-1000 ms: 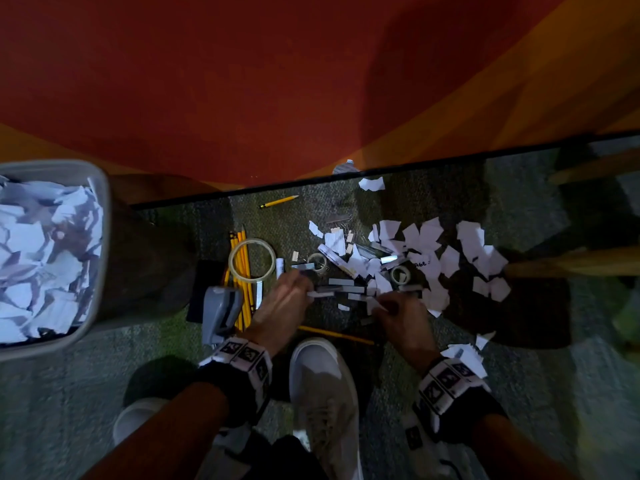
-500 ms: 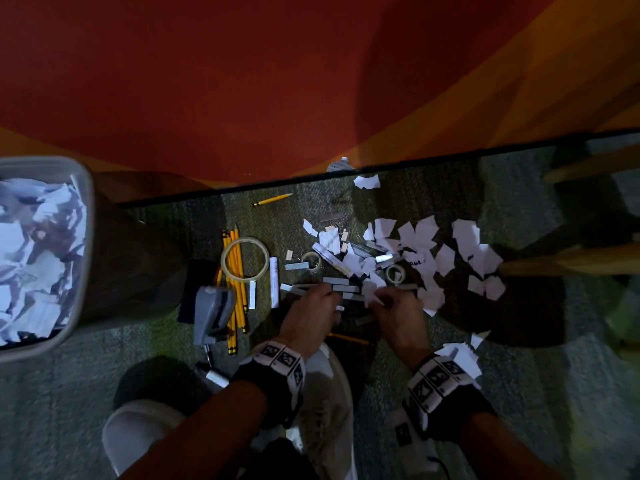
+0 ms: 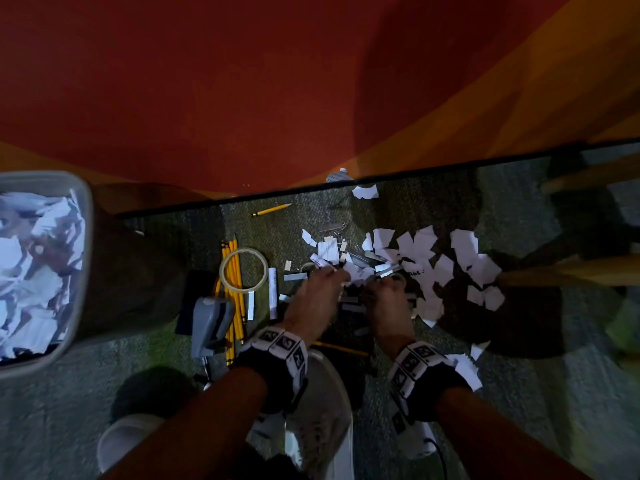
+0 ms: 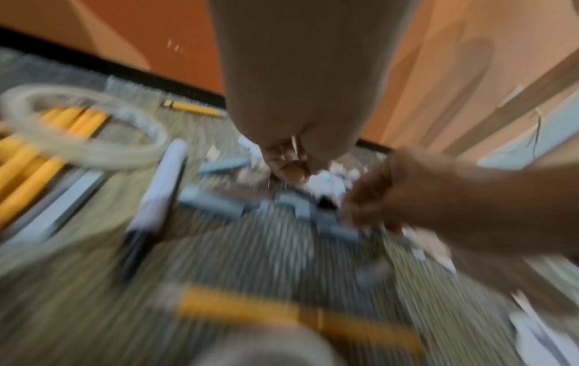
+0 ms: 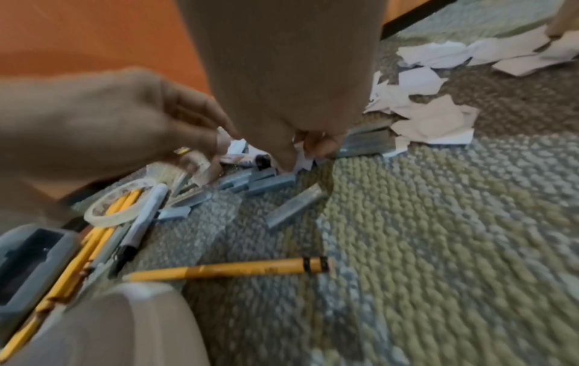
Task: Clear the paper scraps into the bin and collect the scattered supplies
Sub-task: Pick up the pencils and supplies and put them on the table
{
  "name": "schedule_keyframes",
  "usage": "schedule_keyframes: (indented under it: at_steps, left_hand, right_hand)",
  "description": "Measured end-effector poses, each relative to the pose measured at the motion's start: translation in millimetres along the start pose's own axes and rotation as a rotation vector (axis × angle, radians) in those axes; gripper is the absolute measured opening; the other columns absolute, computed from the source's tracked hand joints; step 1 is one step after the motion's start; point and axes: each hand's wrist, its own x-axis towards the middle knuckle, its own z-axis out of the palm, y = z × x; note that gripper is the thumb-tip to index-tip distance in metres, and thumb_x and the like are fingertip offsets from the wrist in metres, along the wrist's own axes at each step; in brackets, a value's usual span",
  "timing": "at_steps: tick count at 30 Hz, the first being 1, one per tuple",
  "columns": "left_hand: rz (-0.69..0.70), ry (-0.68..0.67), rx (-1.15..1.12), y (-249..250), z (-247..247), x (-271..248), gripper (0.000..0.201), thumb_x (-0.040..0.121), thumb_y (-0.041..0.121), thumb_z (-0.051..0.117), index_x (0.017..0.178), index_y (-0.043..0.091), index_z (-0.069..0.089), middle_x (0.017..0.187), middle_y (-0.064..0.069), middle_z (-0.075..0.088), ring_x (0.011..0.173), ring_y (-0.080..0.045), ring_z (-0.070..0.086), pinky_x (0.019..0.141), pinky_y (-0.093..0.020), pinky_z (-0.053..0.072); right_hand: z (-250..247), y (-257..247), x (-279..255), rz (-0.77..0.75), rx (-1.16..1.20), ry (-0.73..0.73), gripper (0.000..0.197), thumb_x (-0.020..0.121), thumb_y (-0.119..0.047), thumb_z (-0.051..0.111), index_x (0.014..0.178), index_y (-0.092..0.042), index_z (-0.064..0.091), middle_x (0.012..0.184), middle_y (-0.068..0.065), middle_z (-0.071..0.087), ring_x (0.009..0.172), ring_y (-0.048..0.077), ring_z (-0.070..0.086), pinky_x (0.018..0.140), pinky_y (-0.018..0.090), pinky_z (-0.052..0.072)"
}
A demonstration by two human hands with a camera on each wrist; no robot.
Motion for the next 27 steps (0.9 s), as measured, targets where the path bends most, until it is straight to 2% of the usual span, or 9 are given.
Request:
schedule_keyframes:
  at_steps: [3, 7, 10, 13, 17, 20, 23, 25, 27]
  left_hand:
    - [0.017, 0.018, -0.036, 1, -8, 24, 0.025, 0.092, 0.002, 0.056, 0.105, 0.017, 0.072, 0.107, -0.004, 0.063, 0.097, -0.025, 0.063, 0.086, -0.04, 0.052]
    - [-0.019, -0.047, 0.058, 3, -14, 43, 0.021, 0.097, 0.013, 0.053, 0.107, 0.012, 0.072, 0.111, -0.009, 0.065, 0.103, -0.026, 0.062, 0.09, -0.035, 0.05]
    - [0.009, -0.053, 0.18, 7, -14, 43, 0.018, 0.092, 0.022, 0.063, 0.1, 0.007, 0.069, 0.103, -0.01, 0.063, 0.104, -0.025, 0.057, 0.087, -0.036, 0.047]
    - [0.044, -0.018, 0.279, 19, -15, 39, 0.023, 0.089, 0.015, 0.061, 0.109, 0.006, 0.067, 0.112, -0.011, 0.063, 0.112, -0.027, 0.056, 0.093, -0.036, 0.046]
    - [0.031, -0.008, 0.339, 29, -14, 39, 0.024, 0.088, 0.005, 0.058, 0.11, 0.007, 0.067, 0.116, -0.011, 0.061, 0.115, -0.027, 0.055, 0.092, -0.036, 0.048]
    - [-0.019, -0.012, 0.293, 33, -9, 43, 0.024, 0.086, -0.003, 0.053, 0.105, 0.001, 0.067, 0.11, -0.016, 0.062, 0.111, -0.032, 0.056, 0.086, -0.041, 0.05]
    - [-0.102, 0.003, 0.223, 31, -6, 43, 0.019, 0.088, 0.0, 0.056, 0.102, 0.003, 0.068, 0.105, -0.015, 0.063, 0.101, -0.031, 0.061, 0.081, -0.038, 0.051]
    - [-0.153, 0.038, 0.155, 26, -3, 44, 0.012, 0.088, 0.006, 0.063, 0.098, 0.006, 0.071, 0.097, -0.012, 0.065, 0.091, -0.03, 0.066, 0.075, -0.037, 0.055]
    - [-0.171, 0.059, 0.115, 21, -2, 46, 0.011, 0.088, 0.009, 0.067, 0.097, 0.009, 0.072, 0.091, -0.01, 0.066, 0.086, -0.027, 0.068, 0.073, -0.035, 0.058]
  right_hand:
    - [7, 6, 3, 0.041, 0.0, -0.025, 0.015, 0.082, -0.005, 0.057, 0.081, -0.014, 0.069, 0.09, 0.01, 0.066, 0.093, 0.032, 0.056, 0.086, 0.039, 0.038]
    - [-6, 12, 7, 0.013, 0.098, 0.086, 0.022, 0.082, -0.003, 0.058, 0.071, -0.02, 0.05, 0.086, 0.013, 0.056, 0.085, 0.033, 0.052, 0.072, 0.033, 0.036]
    - [-25, 8, 7, -0.081, 0.104, 0.101, 0.005, 0.086, -0.006, 0.063, 0.088, -0.01, 0.062, 0.098, 0.013, 0.055, 0.097, 0.029, 0.049, 0.075, 0.03, 0.031]
    - [-21, 7, 20, -0.18, 0.024, 0.126, 0.029, 0.08, -0.002, 0.068, 0.109, -0.008, 0.069, 0.101, 0.013, 0.061, 0.098, 0.031, 0.057, 0.079, 0.033, 0.046]
    - [-5, 16, 39, -0.158, -0.124, 0.022, 0.043, 0.075, 0.0, 0.07, 0.114, -0.016, 0.068, 0.104, 0.009, 0.055, 0.098, 0.032, 0.052, 0.077, 0.036, 0.049]
    - [-5, 17, 47, -0.149, -0.136, -0.046, 0.027, 0.077, -0.002, 0.066, 0.1, -0.016, 0.07, 0.097, 0.007, 0.058, 0.095, 0.03, 0.054, 0.074, 0.034, 0.049]
    - [-17, 16, 48, -0.123, 0.012, -0.024, 0.011, 0.079, 0.001, 0.063, 0.072, -0.005, 0.068, 0.074, 0.012, 0.06, 0.073, 0.032, 0.059, 0.061, 0.037, 0.048]
    - [-28, 17, 42, -0.095, 0.153, 0.046, 0.015, 0.081, 0.001, 0.064, 0.067, 0.0, 0.069, 0.068, 0.014, 0.063, 0.063, 0.029, 0.058, 0.057, 0.035, 0.047]
    - [-43, 16, 32, -0.065, 0.302, 0.129, 0.018, 0.087, -0.003, 0.066, 0.07, 0.001, 0.071, 0.069, 0.01, 0.065, 0.061, 0.024, 0.057, 0.058, 0.03, 0.044]
